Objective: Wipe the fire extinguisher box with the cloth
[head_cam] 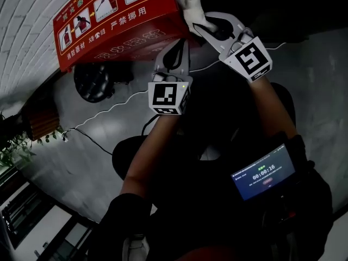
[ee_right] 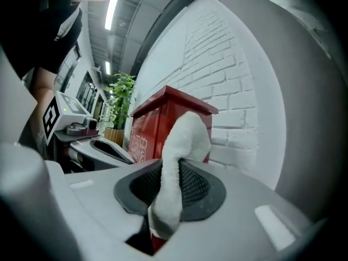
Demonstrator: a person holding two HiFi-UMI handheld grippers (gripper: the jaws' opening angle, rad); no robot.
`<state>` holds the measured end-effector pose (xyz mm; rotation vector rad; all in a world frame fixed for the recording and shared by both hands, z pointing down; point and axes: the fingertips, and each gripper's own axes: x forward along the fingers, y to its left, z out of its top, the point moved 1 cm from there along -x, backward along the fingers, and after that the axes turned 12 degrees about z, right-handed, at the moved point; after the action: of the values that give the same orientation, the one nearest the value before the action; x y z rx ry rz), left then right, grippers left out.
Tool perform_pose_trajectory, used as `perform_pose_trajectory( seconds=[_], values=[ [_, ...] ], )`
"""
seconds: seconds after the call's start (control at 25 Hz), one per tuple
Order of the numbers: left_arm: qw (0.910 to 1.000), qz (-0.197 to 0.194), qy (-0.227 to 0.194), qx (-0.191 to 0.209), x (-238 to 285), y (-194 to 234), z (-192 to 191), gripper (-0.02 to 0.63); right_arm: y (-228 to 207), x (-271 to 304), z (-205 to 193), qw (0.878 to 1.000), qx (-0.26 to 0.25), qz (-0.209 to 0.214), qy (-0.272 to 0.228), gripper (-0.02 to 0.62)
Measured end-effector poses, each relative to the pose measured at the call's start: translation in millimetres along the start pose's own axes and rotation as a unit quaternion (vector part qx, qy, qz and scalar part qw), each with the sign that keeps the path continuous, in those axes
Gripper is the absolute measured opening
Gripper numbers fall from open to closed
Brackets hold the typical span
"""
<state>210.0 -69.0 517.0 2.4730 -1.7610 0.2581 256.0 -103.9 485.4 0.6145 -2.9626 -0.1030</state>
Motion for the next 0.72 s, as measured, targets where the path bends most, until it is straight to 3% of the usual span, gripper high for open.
perform_pose_trajectory(
  seconds=[0.24,0.44,0.72],
  values=[
    [0.9999,-0.008,0.01,0.006,8.8,-8.7,-14.7,-0.002,11.8,12.4,-38.2,0.999,0.021,0.036,0.029,0.08],
    [0.9994,-0.019,0.026,0.013,16.6,-17.4,-30.7,-0.002,11.7,18.9,-68.3,0.996,0.049,0.044,0.052,0.08],
    [0.9986,-0.02,0.048,0.014,23.4,-13.9,-56.8,-0.002,6.4,27.8,-141.9,0.989,0.09,0.049,0.109,0.08]
  ],
)
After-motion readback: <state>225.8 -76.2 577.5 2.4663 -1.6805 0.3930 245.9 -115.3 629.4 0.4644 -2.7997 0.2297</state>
